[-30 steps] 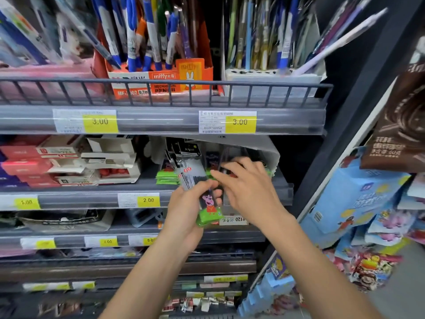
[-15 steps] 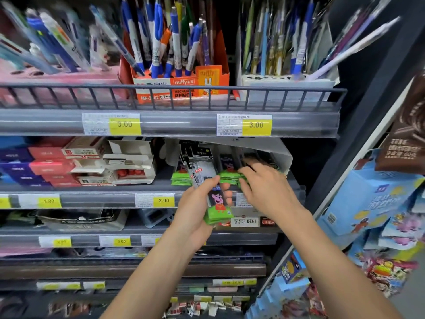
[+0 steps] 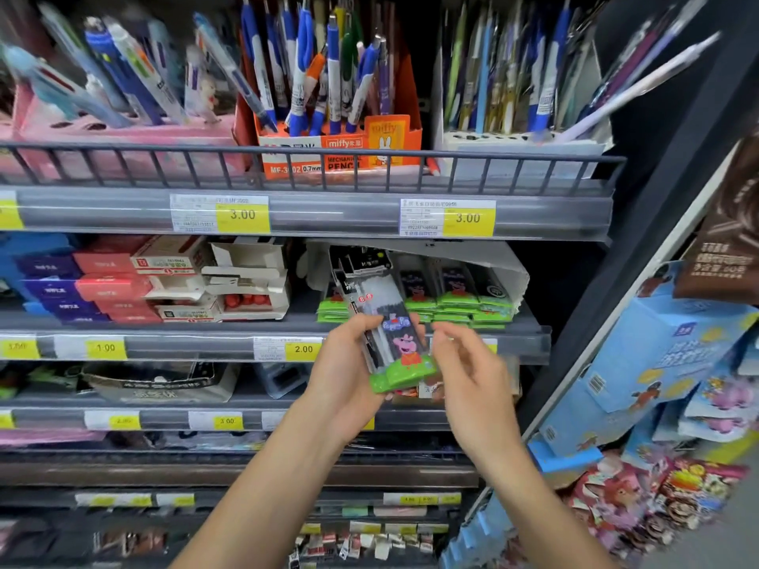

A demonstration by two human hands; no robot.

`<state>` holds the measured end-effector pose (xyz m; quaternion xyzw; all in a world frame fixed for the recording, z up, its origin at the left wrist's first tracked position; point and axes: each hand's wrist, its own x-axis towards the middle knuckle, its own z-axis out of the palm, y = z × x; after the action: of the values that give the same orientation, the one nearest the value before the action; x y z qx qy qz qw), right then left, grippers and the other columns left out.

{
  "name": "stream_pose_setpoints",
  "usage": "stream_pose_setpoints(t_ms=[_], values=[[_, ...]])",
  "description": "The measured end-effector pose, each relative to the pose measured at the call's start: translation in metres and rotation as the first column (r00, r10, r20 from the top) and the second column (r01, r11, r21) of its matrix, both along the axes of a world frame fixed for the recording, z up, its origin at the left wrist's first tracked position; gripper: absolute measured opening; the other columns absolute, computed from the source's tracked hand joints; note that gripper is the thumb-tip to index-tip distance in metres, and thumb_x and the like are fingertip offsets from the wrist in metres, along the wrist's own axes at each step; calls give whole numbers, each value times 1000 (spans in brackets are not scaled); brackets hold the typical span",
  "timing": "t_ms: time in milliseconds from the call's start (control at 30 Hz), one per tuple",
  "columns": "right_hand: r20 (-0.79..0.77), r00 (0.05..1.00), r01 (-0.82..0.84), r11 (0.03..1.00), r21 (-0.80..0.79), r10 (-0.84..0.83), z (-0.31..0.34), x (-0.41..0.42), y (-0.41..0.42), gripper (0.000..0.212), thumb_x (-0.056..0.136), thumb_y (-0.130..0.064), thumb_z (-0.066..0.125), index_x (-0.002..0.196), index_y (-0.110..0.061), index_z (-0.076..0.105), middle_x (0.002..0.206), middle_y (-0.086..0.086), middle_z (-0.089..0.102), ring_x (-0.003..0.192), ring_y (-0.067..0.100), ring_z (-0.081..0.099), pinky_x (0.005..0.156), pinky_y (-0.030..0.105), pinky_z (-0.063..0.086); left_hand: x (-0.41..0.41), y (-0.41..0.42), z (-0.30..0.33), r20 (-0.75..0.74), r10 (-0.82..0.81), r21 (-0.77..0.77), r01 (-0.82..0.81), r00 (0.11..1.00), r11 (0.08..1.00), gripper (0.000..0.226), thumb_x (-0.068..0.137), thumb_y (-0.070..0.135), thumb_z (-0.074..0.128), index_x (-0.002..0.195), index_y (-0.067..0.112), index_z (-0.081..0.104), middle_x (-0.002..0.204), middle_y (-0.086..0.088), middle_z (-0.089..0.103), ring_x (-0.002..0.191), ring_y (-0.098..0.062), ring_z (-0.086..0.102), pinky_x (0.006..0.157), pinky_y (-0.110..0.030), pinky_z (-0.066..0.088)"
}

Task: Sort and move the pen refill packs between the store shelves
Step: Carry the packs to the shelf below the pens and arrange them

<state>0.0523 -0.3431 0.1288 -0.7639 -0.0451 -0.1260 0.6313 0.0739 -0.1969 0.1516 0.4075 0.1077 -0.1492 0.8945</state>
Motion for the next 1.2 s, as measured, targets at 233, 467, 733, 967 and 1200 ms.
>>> stream_pose_setpoints(t_ms=[233, 467, 733, 967, 1200], values=[[-267, 958, -55, 983, 173, 101, 9, -8, 6, 21, 104, -21, 57, 92, -13, 72, 68, 13, 67, 52, 19, 57, 44, 26, 45, -1, -3, -5, 24, 113, 263, -116, 993, 958, 33, 96, 17, 71, 120, -6, 68, 93, -20, 77, 72, -32, 71, 71, -42, 50], [-462, 867, -49, 954, 295, 187, 18, -2, 1, 17, 95, -22, 68, 85, -12, 77, 78, 12, 76, 54, 14, 62, 48, 27, 46, 5, -2, 0, 52, 154, 355, -162, 987, 921, 36, 92, 31, 80, 111, 1, 75, 100, -22, 80, 82, -38, 76, 81, -58, 59], [-484, 845, -12, 912, 410, 229, 23, 9, -4, 20, 91, -19, 75, 100, -2, 74, 75, 12, 66, 58, 19, 62, 50, 28, 53, 4, 6, -1, 43, 115, 353, -123, 992, 927, 22, 92, 18, 75, 104, 0, 78, 100, -23, 79, 76, -36, 76, 83, -56, 56], [-521, 823, 84, 858, 506, 227, 37, 41, 1, 18, 88, -15, 76, 102, -8, 68, 61, 3, 63, 51, 15, 59, 50, 26, 54, 2, 20, -2, -3, 219, 268, -210, 976, 940, 18, 92, 18, 74, 103, 4, 73, 97, -17, 81, 76, -31, 79, 56, -37, 62], [-463, 884, 289, 694, 659, 72, 17, 37, 13, 26, 88, -25, 81, 101, -5, 68, 77, 11, 77, 69, 22, 77, 59, 27, 60, -1, 28, -1, -25, 200, 116, -196, 979, 974, 9, 99, 17, 60, 101, 8, 63, 84, -20, 78, 84, -36, 80, 56, -37, 62]])
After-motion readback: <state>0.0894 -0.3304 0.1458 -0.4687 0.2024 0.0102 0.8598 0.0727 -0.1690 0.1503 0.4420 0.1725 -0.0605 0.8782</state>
